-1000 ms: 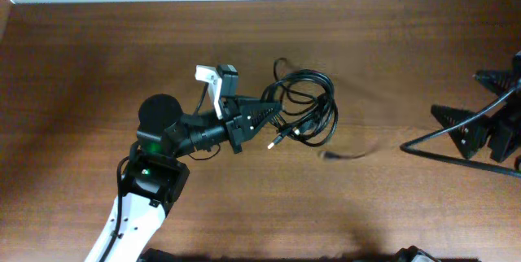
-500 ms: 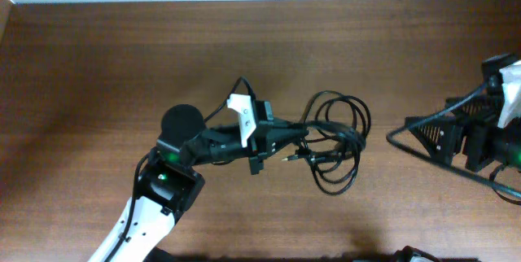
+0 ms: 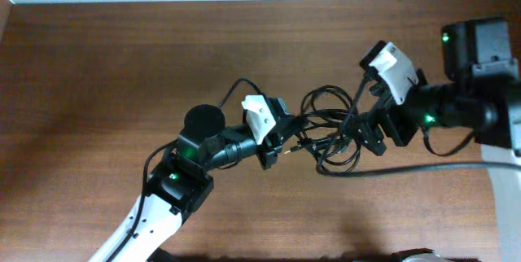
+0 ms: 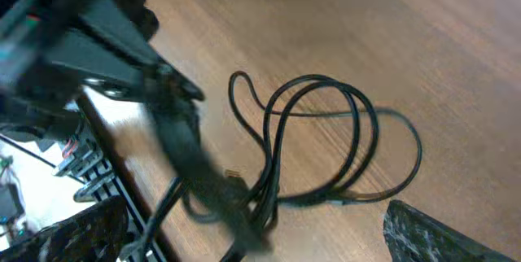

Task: Untangle cables

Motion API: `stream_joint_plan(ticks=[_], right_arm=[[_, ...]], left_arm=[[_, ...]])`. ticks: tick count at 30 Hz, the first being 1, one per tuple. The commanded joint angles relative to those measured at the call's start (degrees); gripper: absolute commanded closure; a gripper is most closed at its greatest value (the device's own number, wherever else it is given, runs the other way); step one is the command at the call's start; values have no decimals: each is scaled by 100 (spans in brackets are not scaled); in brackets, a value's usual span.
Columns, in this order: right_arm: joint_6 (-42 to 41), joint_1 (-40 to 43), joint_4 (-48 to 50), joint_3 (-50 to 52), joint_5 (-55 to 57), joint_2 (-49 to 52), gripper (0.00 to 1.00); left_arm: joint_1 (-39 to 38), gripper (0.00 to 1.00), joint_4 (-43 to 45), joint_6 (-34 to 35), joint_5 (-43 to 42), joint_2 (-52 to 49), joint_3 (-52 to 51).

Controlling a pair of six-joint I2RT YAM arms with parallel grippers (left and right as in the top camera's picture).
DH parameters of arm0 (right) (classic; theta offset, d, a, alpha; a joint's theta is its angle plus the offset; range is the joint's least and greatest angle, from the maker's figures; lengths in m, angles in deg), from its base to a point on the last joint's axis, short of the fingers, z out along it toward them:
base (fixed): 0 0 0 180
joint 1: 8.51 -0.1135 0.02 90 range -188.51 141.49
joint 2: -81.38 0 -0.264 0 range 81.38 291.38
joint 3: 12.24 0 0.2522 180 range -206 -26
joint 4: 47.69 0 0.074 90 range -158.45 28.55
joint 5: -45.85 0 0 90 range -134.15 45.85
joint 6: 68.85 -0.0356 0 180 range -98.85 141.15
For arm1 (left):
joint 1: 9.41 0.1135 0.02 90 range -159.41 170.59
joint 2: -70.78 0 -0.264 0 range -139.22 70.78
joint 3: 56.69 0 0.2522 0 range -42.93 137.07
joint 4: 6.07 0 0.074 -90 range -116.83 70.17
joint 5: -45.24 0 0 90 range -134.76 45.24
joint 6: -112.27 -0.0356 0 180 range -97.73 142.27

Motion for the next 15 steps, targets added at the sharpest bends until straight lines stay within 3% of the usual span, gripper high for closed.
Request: stream_joint_plan(ticks=[1, 2, 4, 7, 10, 14, 15], right_arm=[[76, -61, -129, -7, 131, 269, 38], [79, -61, -197, -7, 131, 302, 53], [-24, -59, -122, -7, 302, 315, 96], [-1515, -50, 501, -7, 1220, 313, 96], [-1790, -50, 1071, -7, 1178, 313, 96], [-1801, -50, 1478, -9, 1189, 313, 96], [-2177, -50, 1473, -9, 1528, 313, 96]], left_arm=[[-13, 100, 581, -208, -743, 26, 44], [-13, 100, 680, -208, -743, 26, 44], [-13, 100, 651, -181, -745, 26, 44], [-15, 100, 592, -55, -1154, 26, 44], [-15, 100, 378, -57, -1764, 26, 44], [-13, 100, -402, -127, -1727, 26, 44], [-13, 100, -481, -122, -1502, 26, 44]])
